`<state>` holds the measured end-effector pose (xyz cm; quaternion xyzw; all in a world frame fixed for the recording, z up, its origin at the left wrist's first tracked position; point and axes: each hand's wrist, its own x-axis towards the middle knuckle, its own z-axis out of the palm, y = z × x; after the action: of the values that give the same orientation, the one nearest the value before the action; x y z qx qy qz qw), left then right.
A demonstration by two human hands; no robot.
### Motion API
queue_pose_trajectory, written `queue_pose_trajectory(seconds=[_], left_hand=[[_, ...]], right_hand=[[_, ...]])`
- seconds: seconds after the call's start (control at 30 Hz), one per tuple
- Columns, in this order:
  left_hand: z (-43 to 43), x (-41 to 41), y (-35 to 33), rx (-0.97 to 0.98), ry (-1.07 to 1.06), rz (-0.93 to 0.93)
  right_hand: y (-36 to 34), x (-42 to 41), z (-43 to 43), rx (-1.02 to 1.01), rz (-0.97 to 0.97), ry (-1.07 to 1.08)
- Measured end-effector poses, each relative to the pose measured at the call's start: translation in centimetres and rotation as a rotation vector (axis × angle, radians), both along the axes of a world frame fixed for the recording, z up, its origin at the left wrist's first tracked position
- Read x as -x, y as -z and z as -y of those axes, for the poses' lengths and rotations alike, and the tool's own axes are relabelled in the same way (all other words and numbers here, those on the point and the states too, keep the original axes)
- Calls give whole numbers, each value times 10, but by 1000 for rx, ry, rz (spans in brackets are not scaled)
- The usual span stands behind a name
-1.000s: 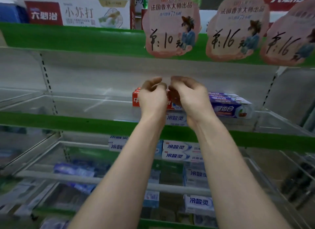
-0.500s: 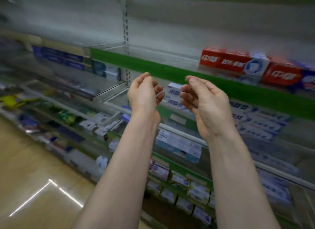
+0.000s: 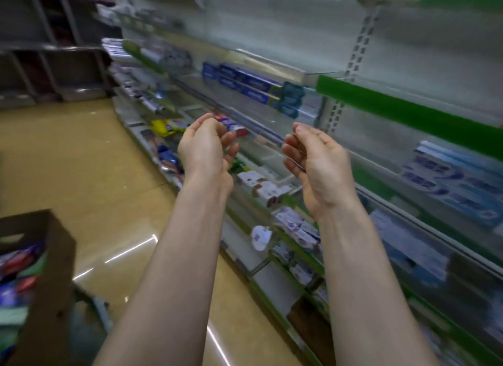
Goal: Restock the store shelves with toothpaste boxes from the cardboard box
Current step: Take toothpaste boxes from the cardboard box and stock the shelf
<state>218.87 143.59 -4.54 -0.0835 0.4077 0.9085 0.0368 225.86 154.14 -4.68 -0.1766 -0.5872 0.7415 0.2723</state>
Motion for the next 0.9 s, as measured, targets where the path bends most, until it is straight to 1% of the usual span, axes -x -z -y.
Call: queue_pose_trajectory(seconds=[0.1, 0.3, 0.57, 0.8, 0.9], left_hand=[[61, 12, 7, -18, -52, 30], [180, 27, 12, -25, -176, 28], [325, 53, 34, 4, -430, 94], [406, 87, 60, 24, -639, 166], [432, 109, 73, 73, -697, 218]], right_hand=[[4, 19, 62, 1, -1, -87], [9, 55, 178, 4, 10, -281], [21, 112, 317, -45, 62, -579], [41, 165, 399, -84, 121, -852], [55, 195, 430, -72, 155, -954]])
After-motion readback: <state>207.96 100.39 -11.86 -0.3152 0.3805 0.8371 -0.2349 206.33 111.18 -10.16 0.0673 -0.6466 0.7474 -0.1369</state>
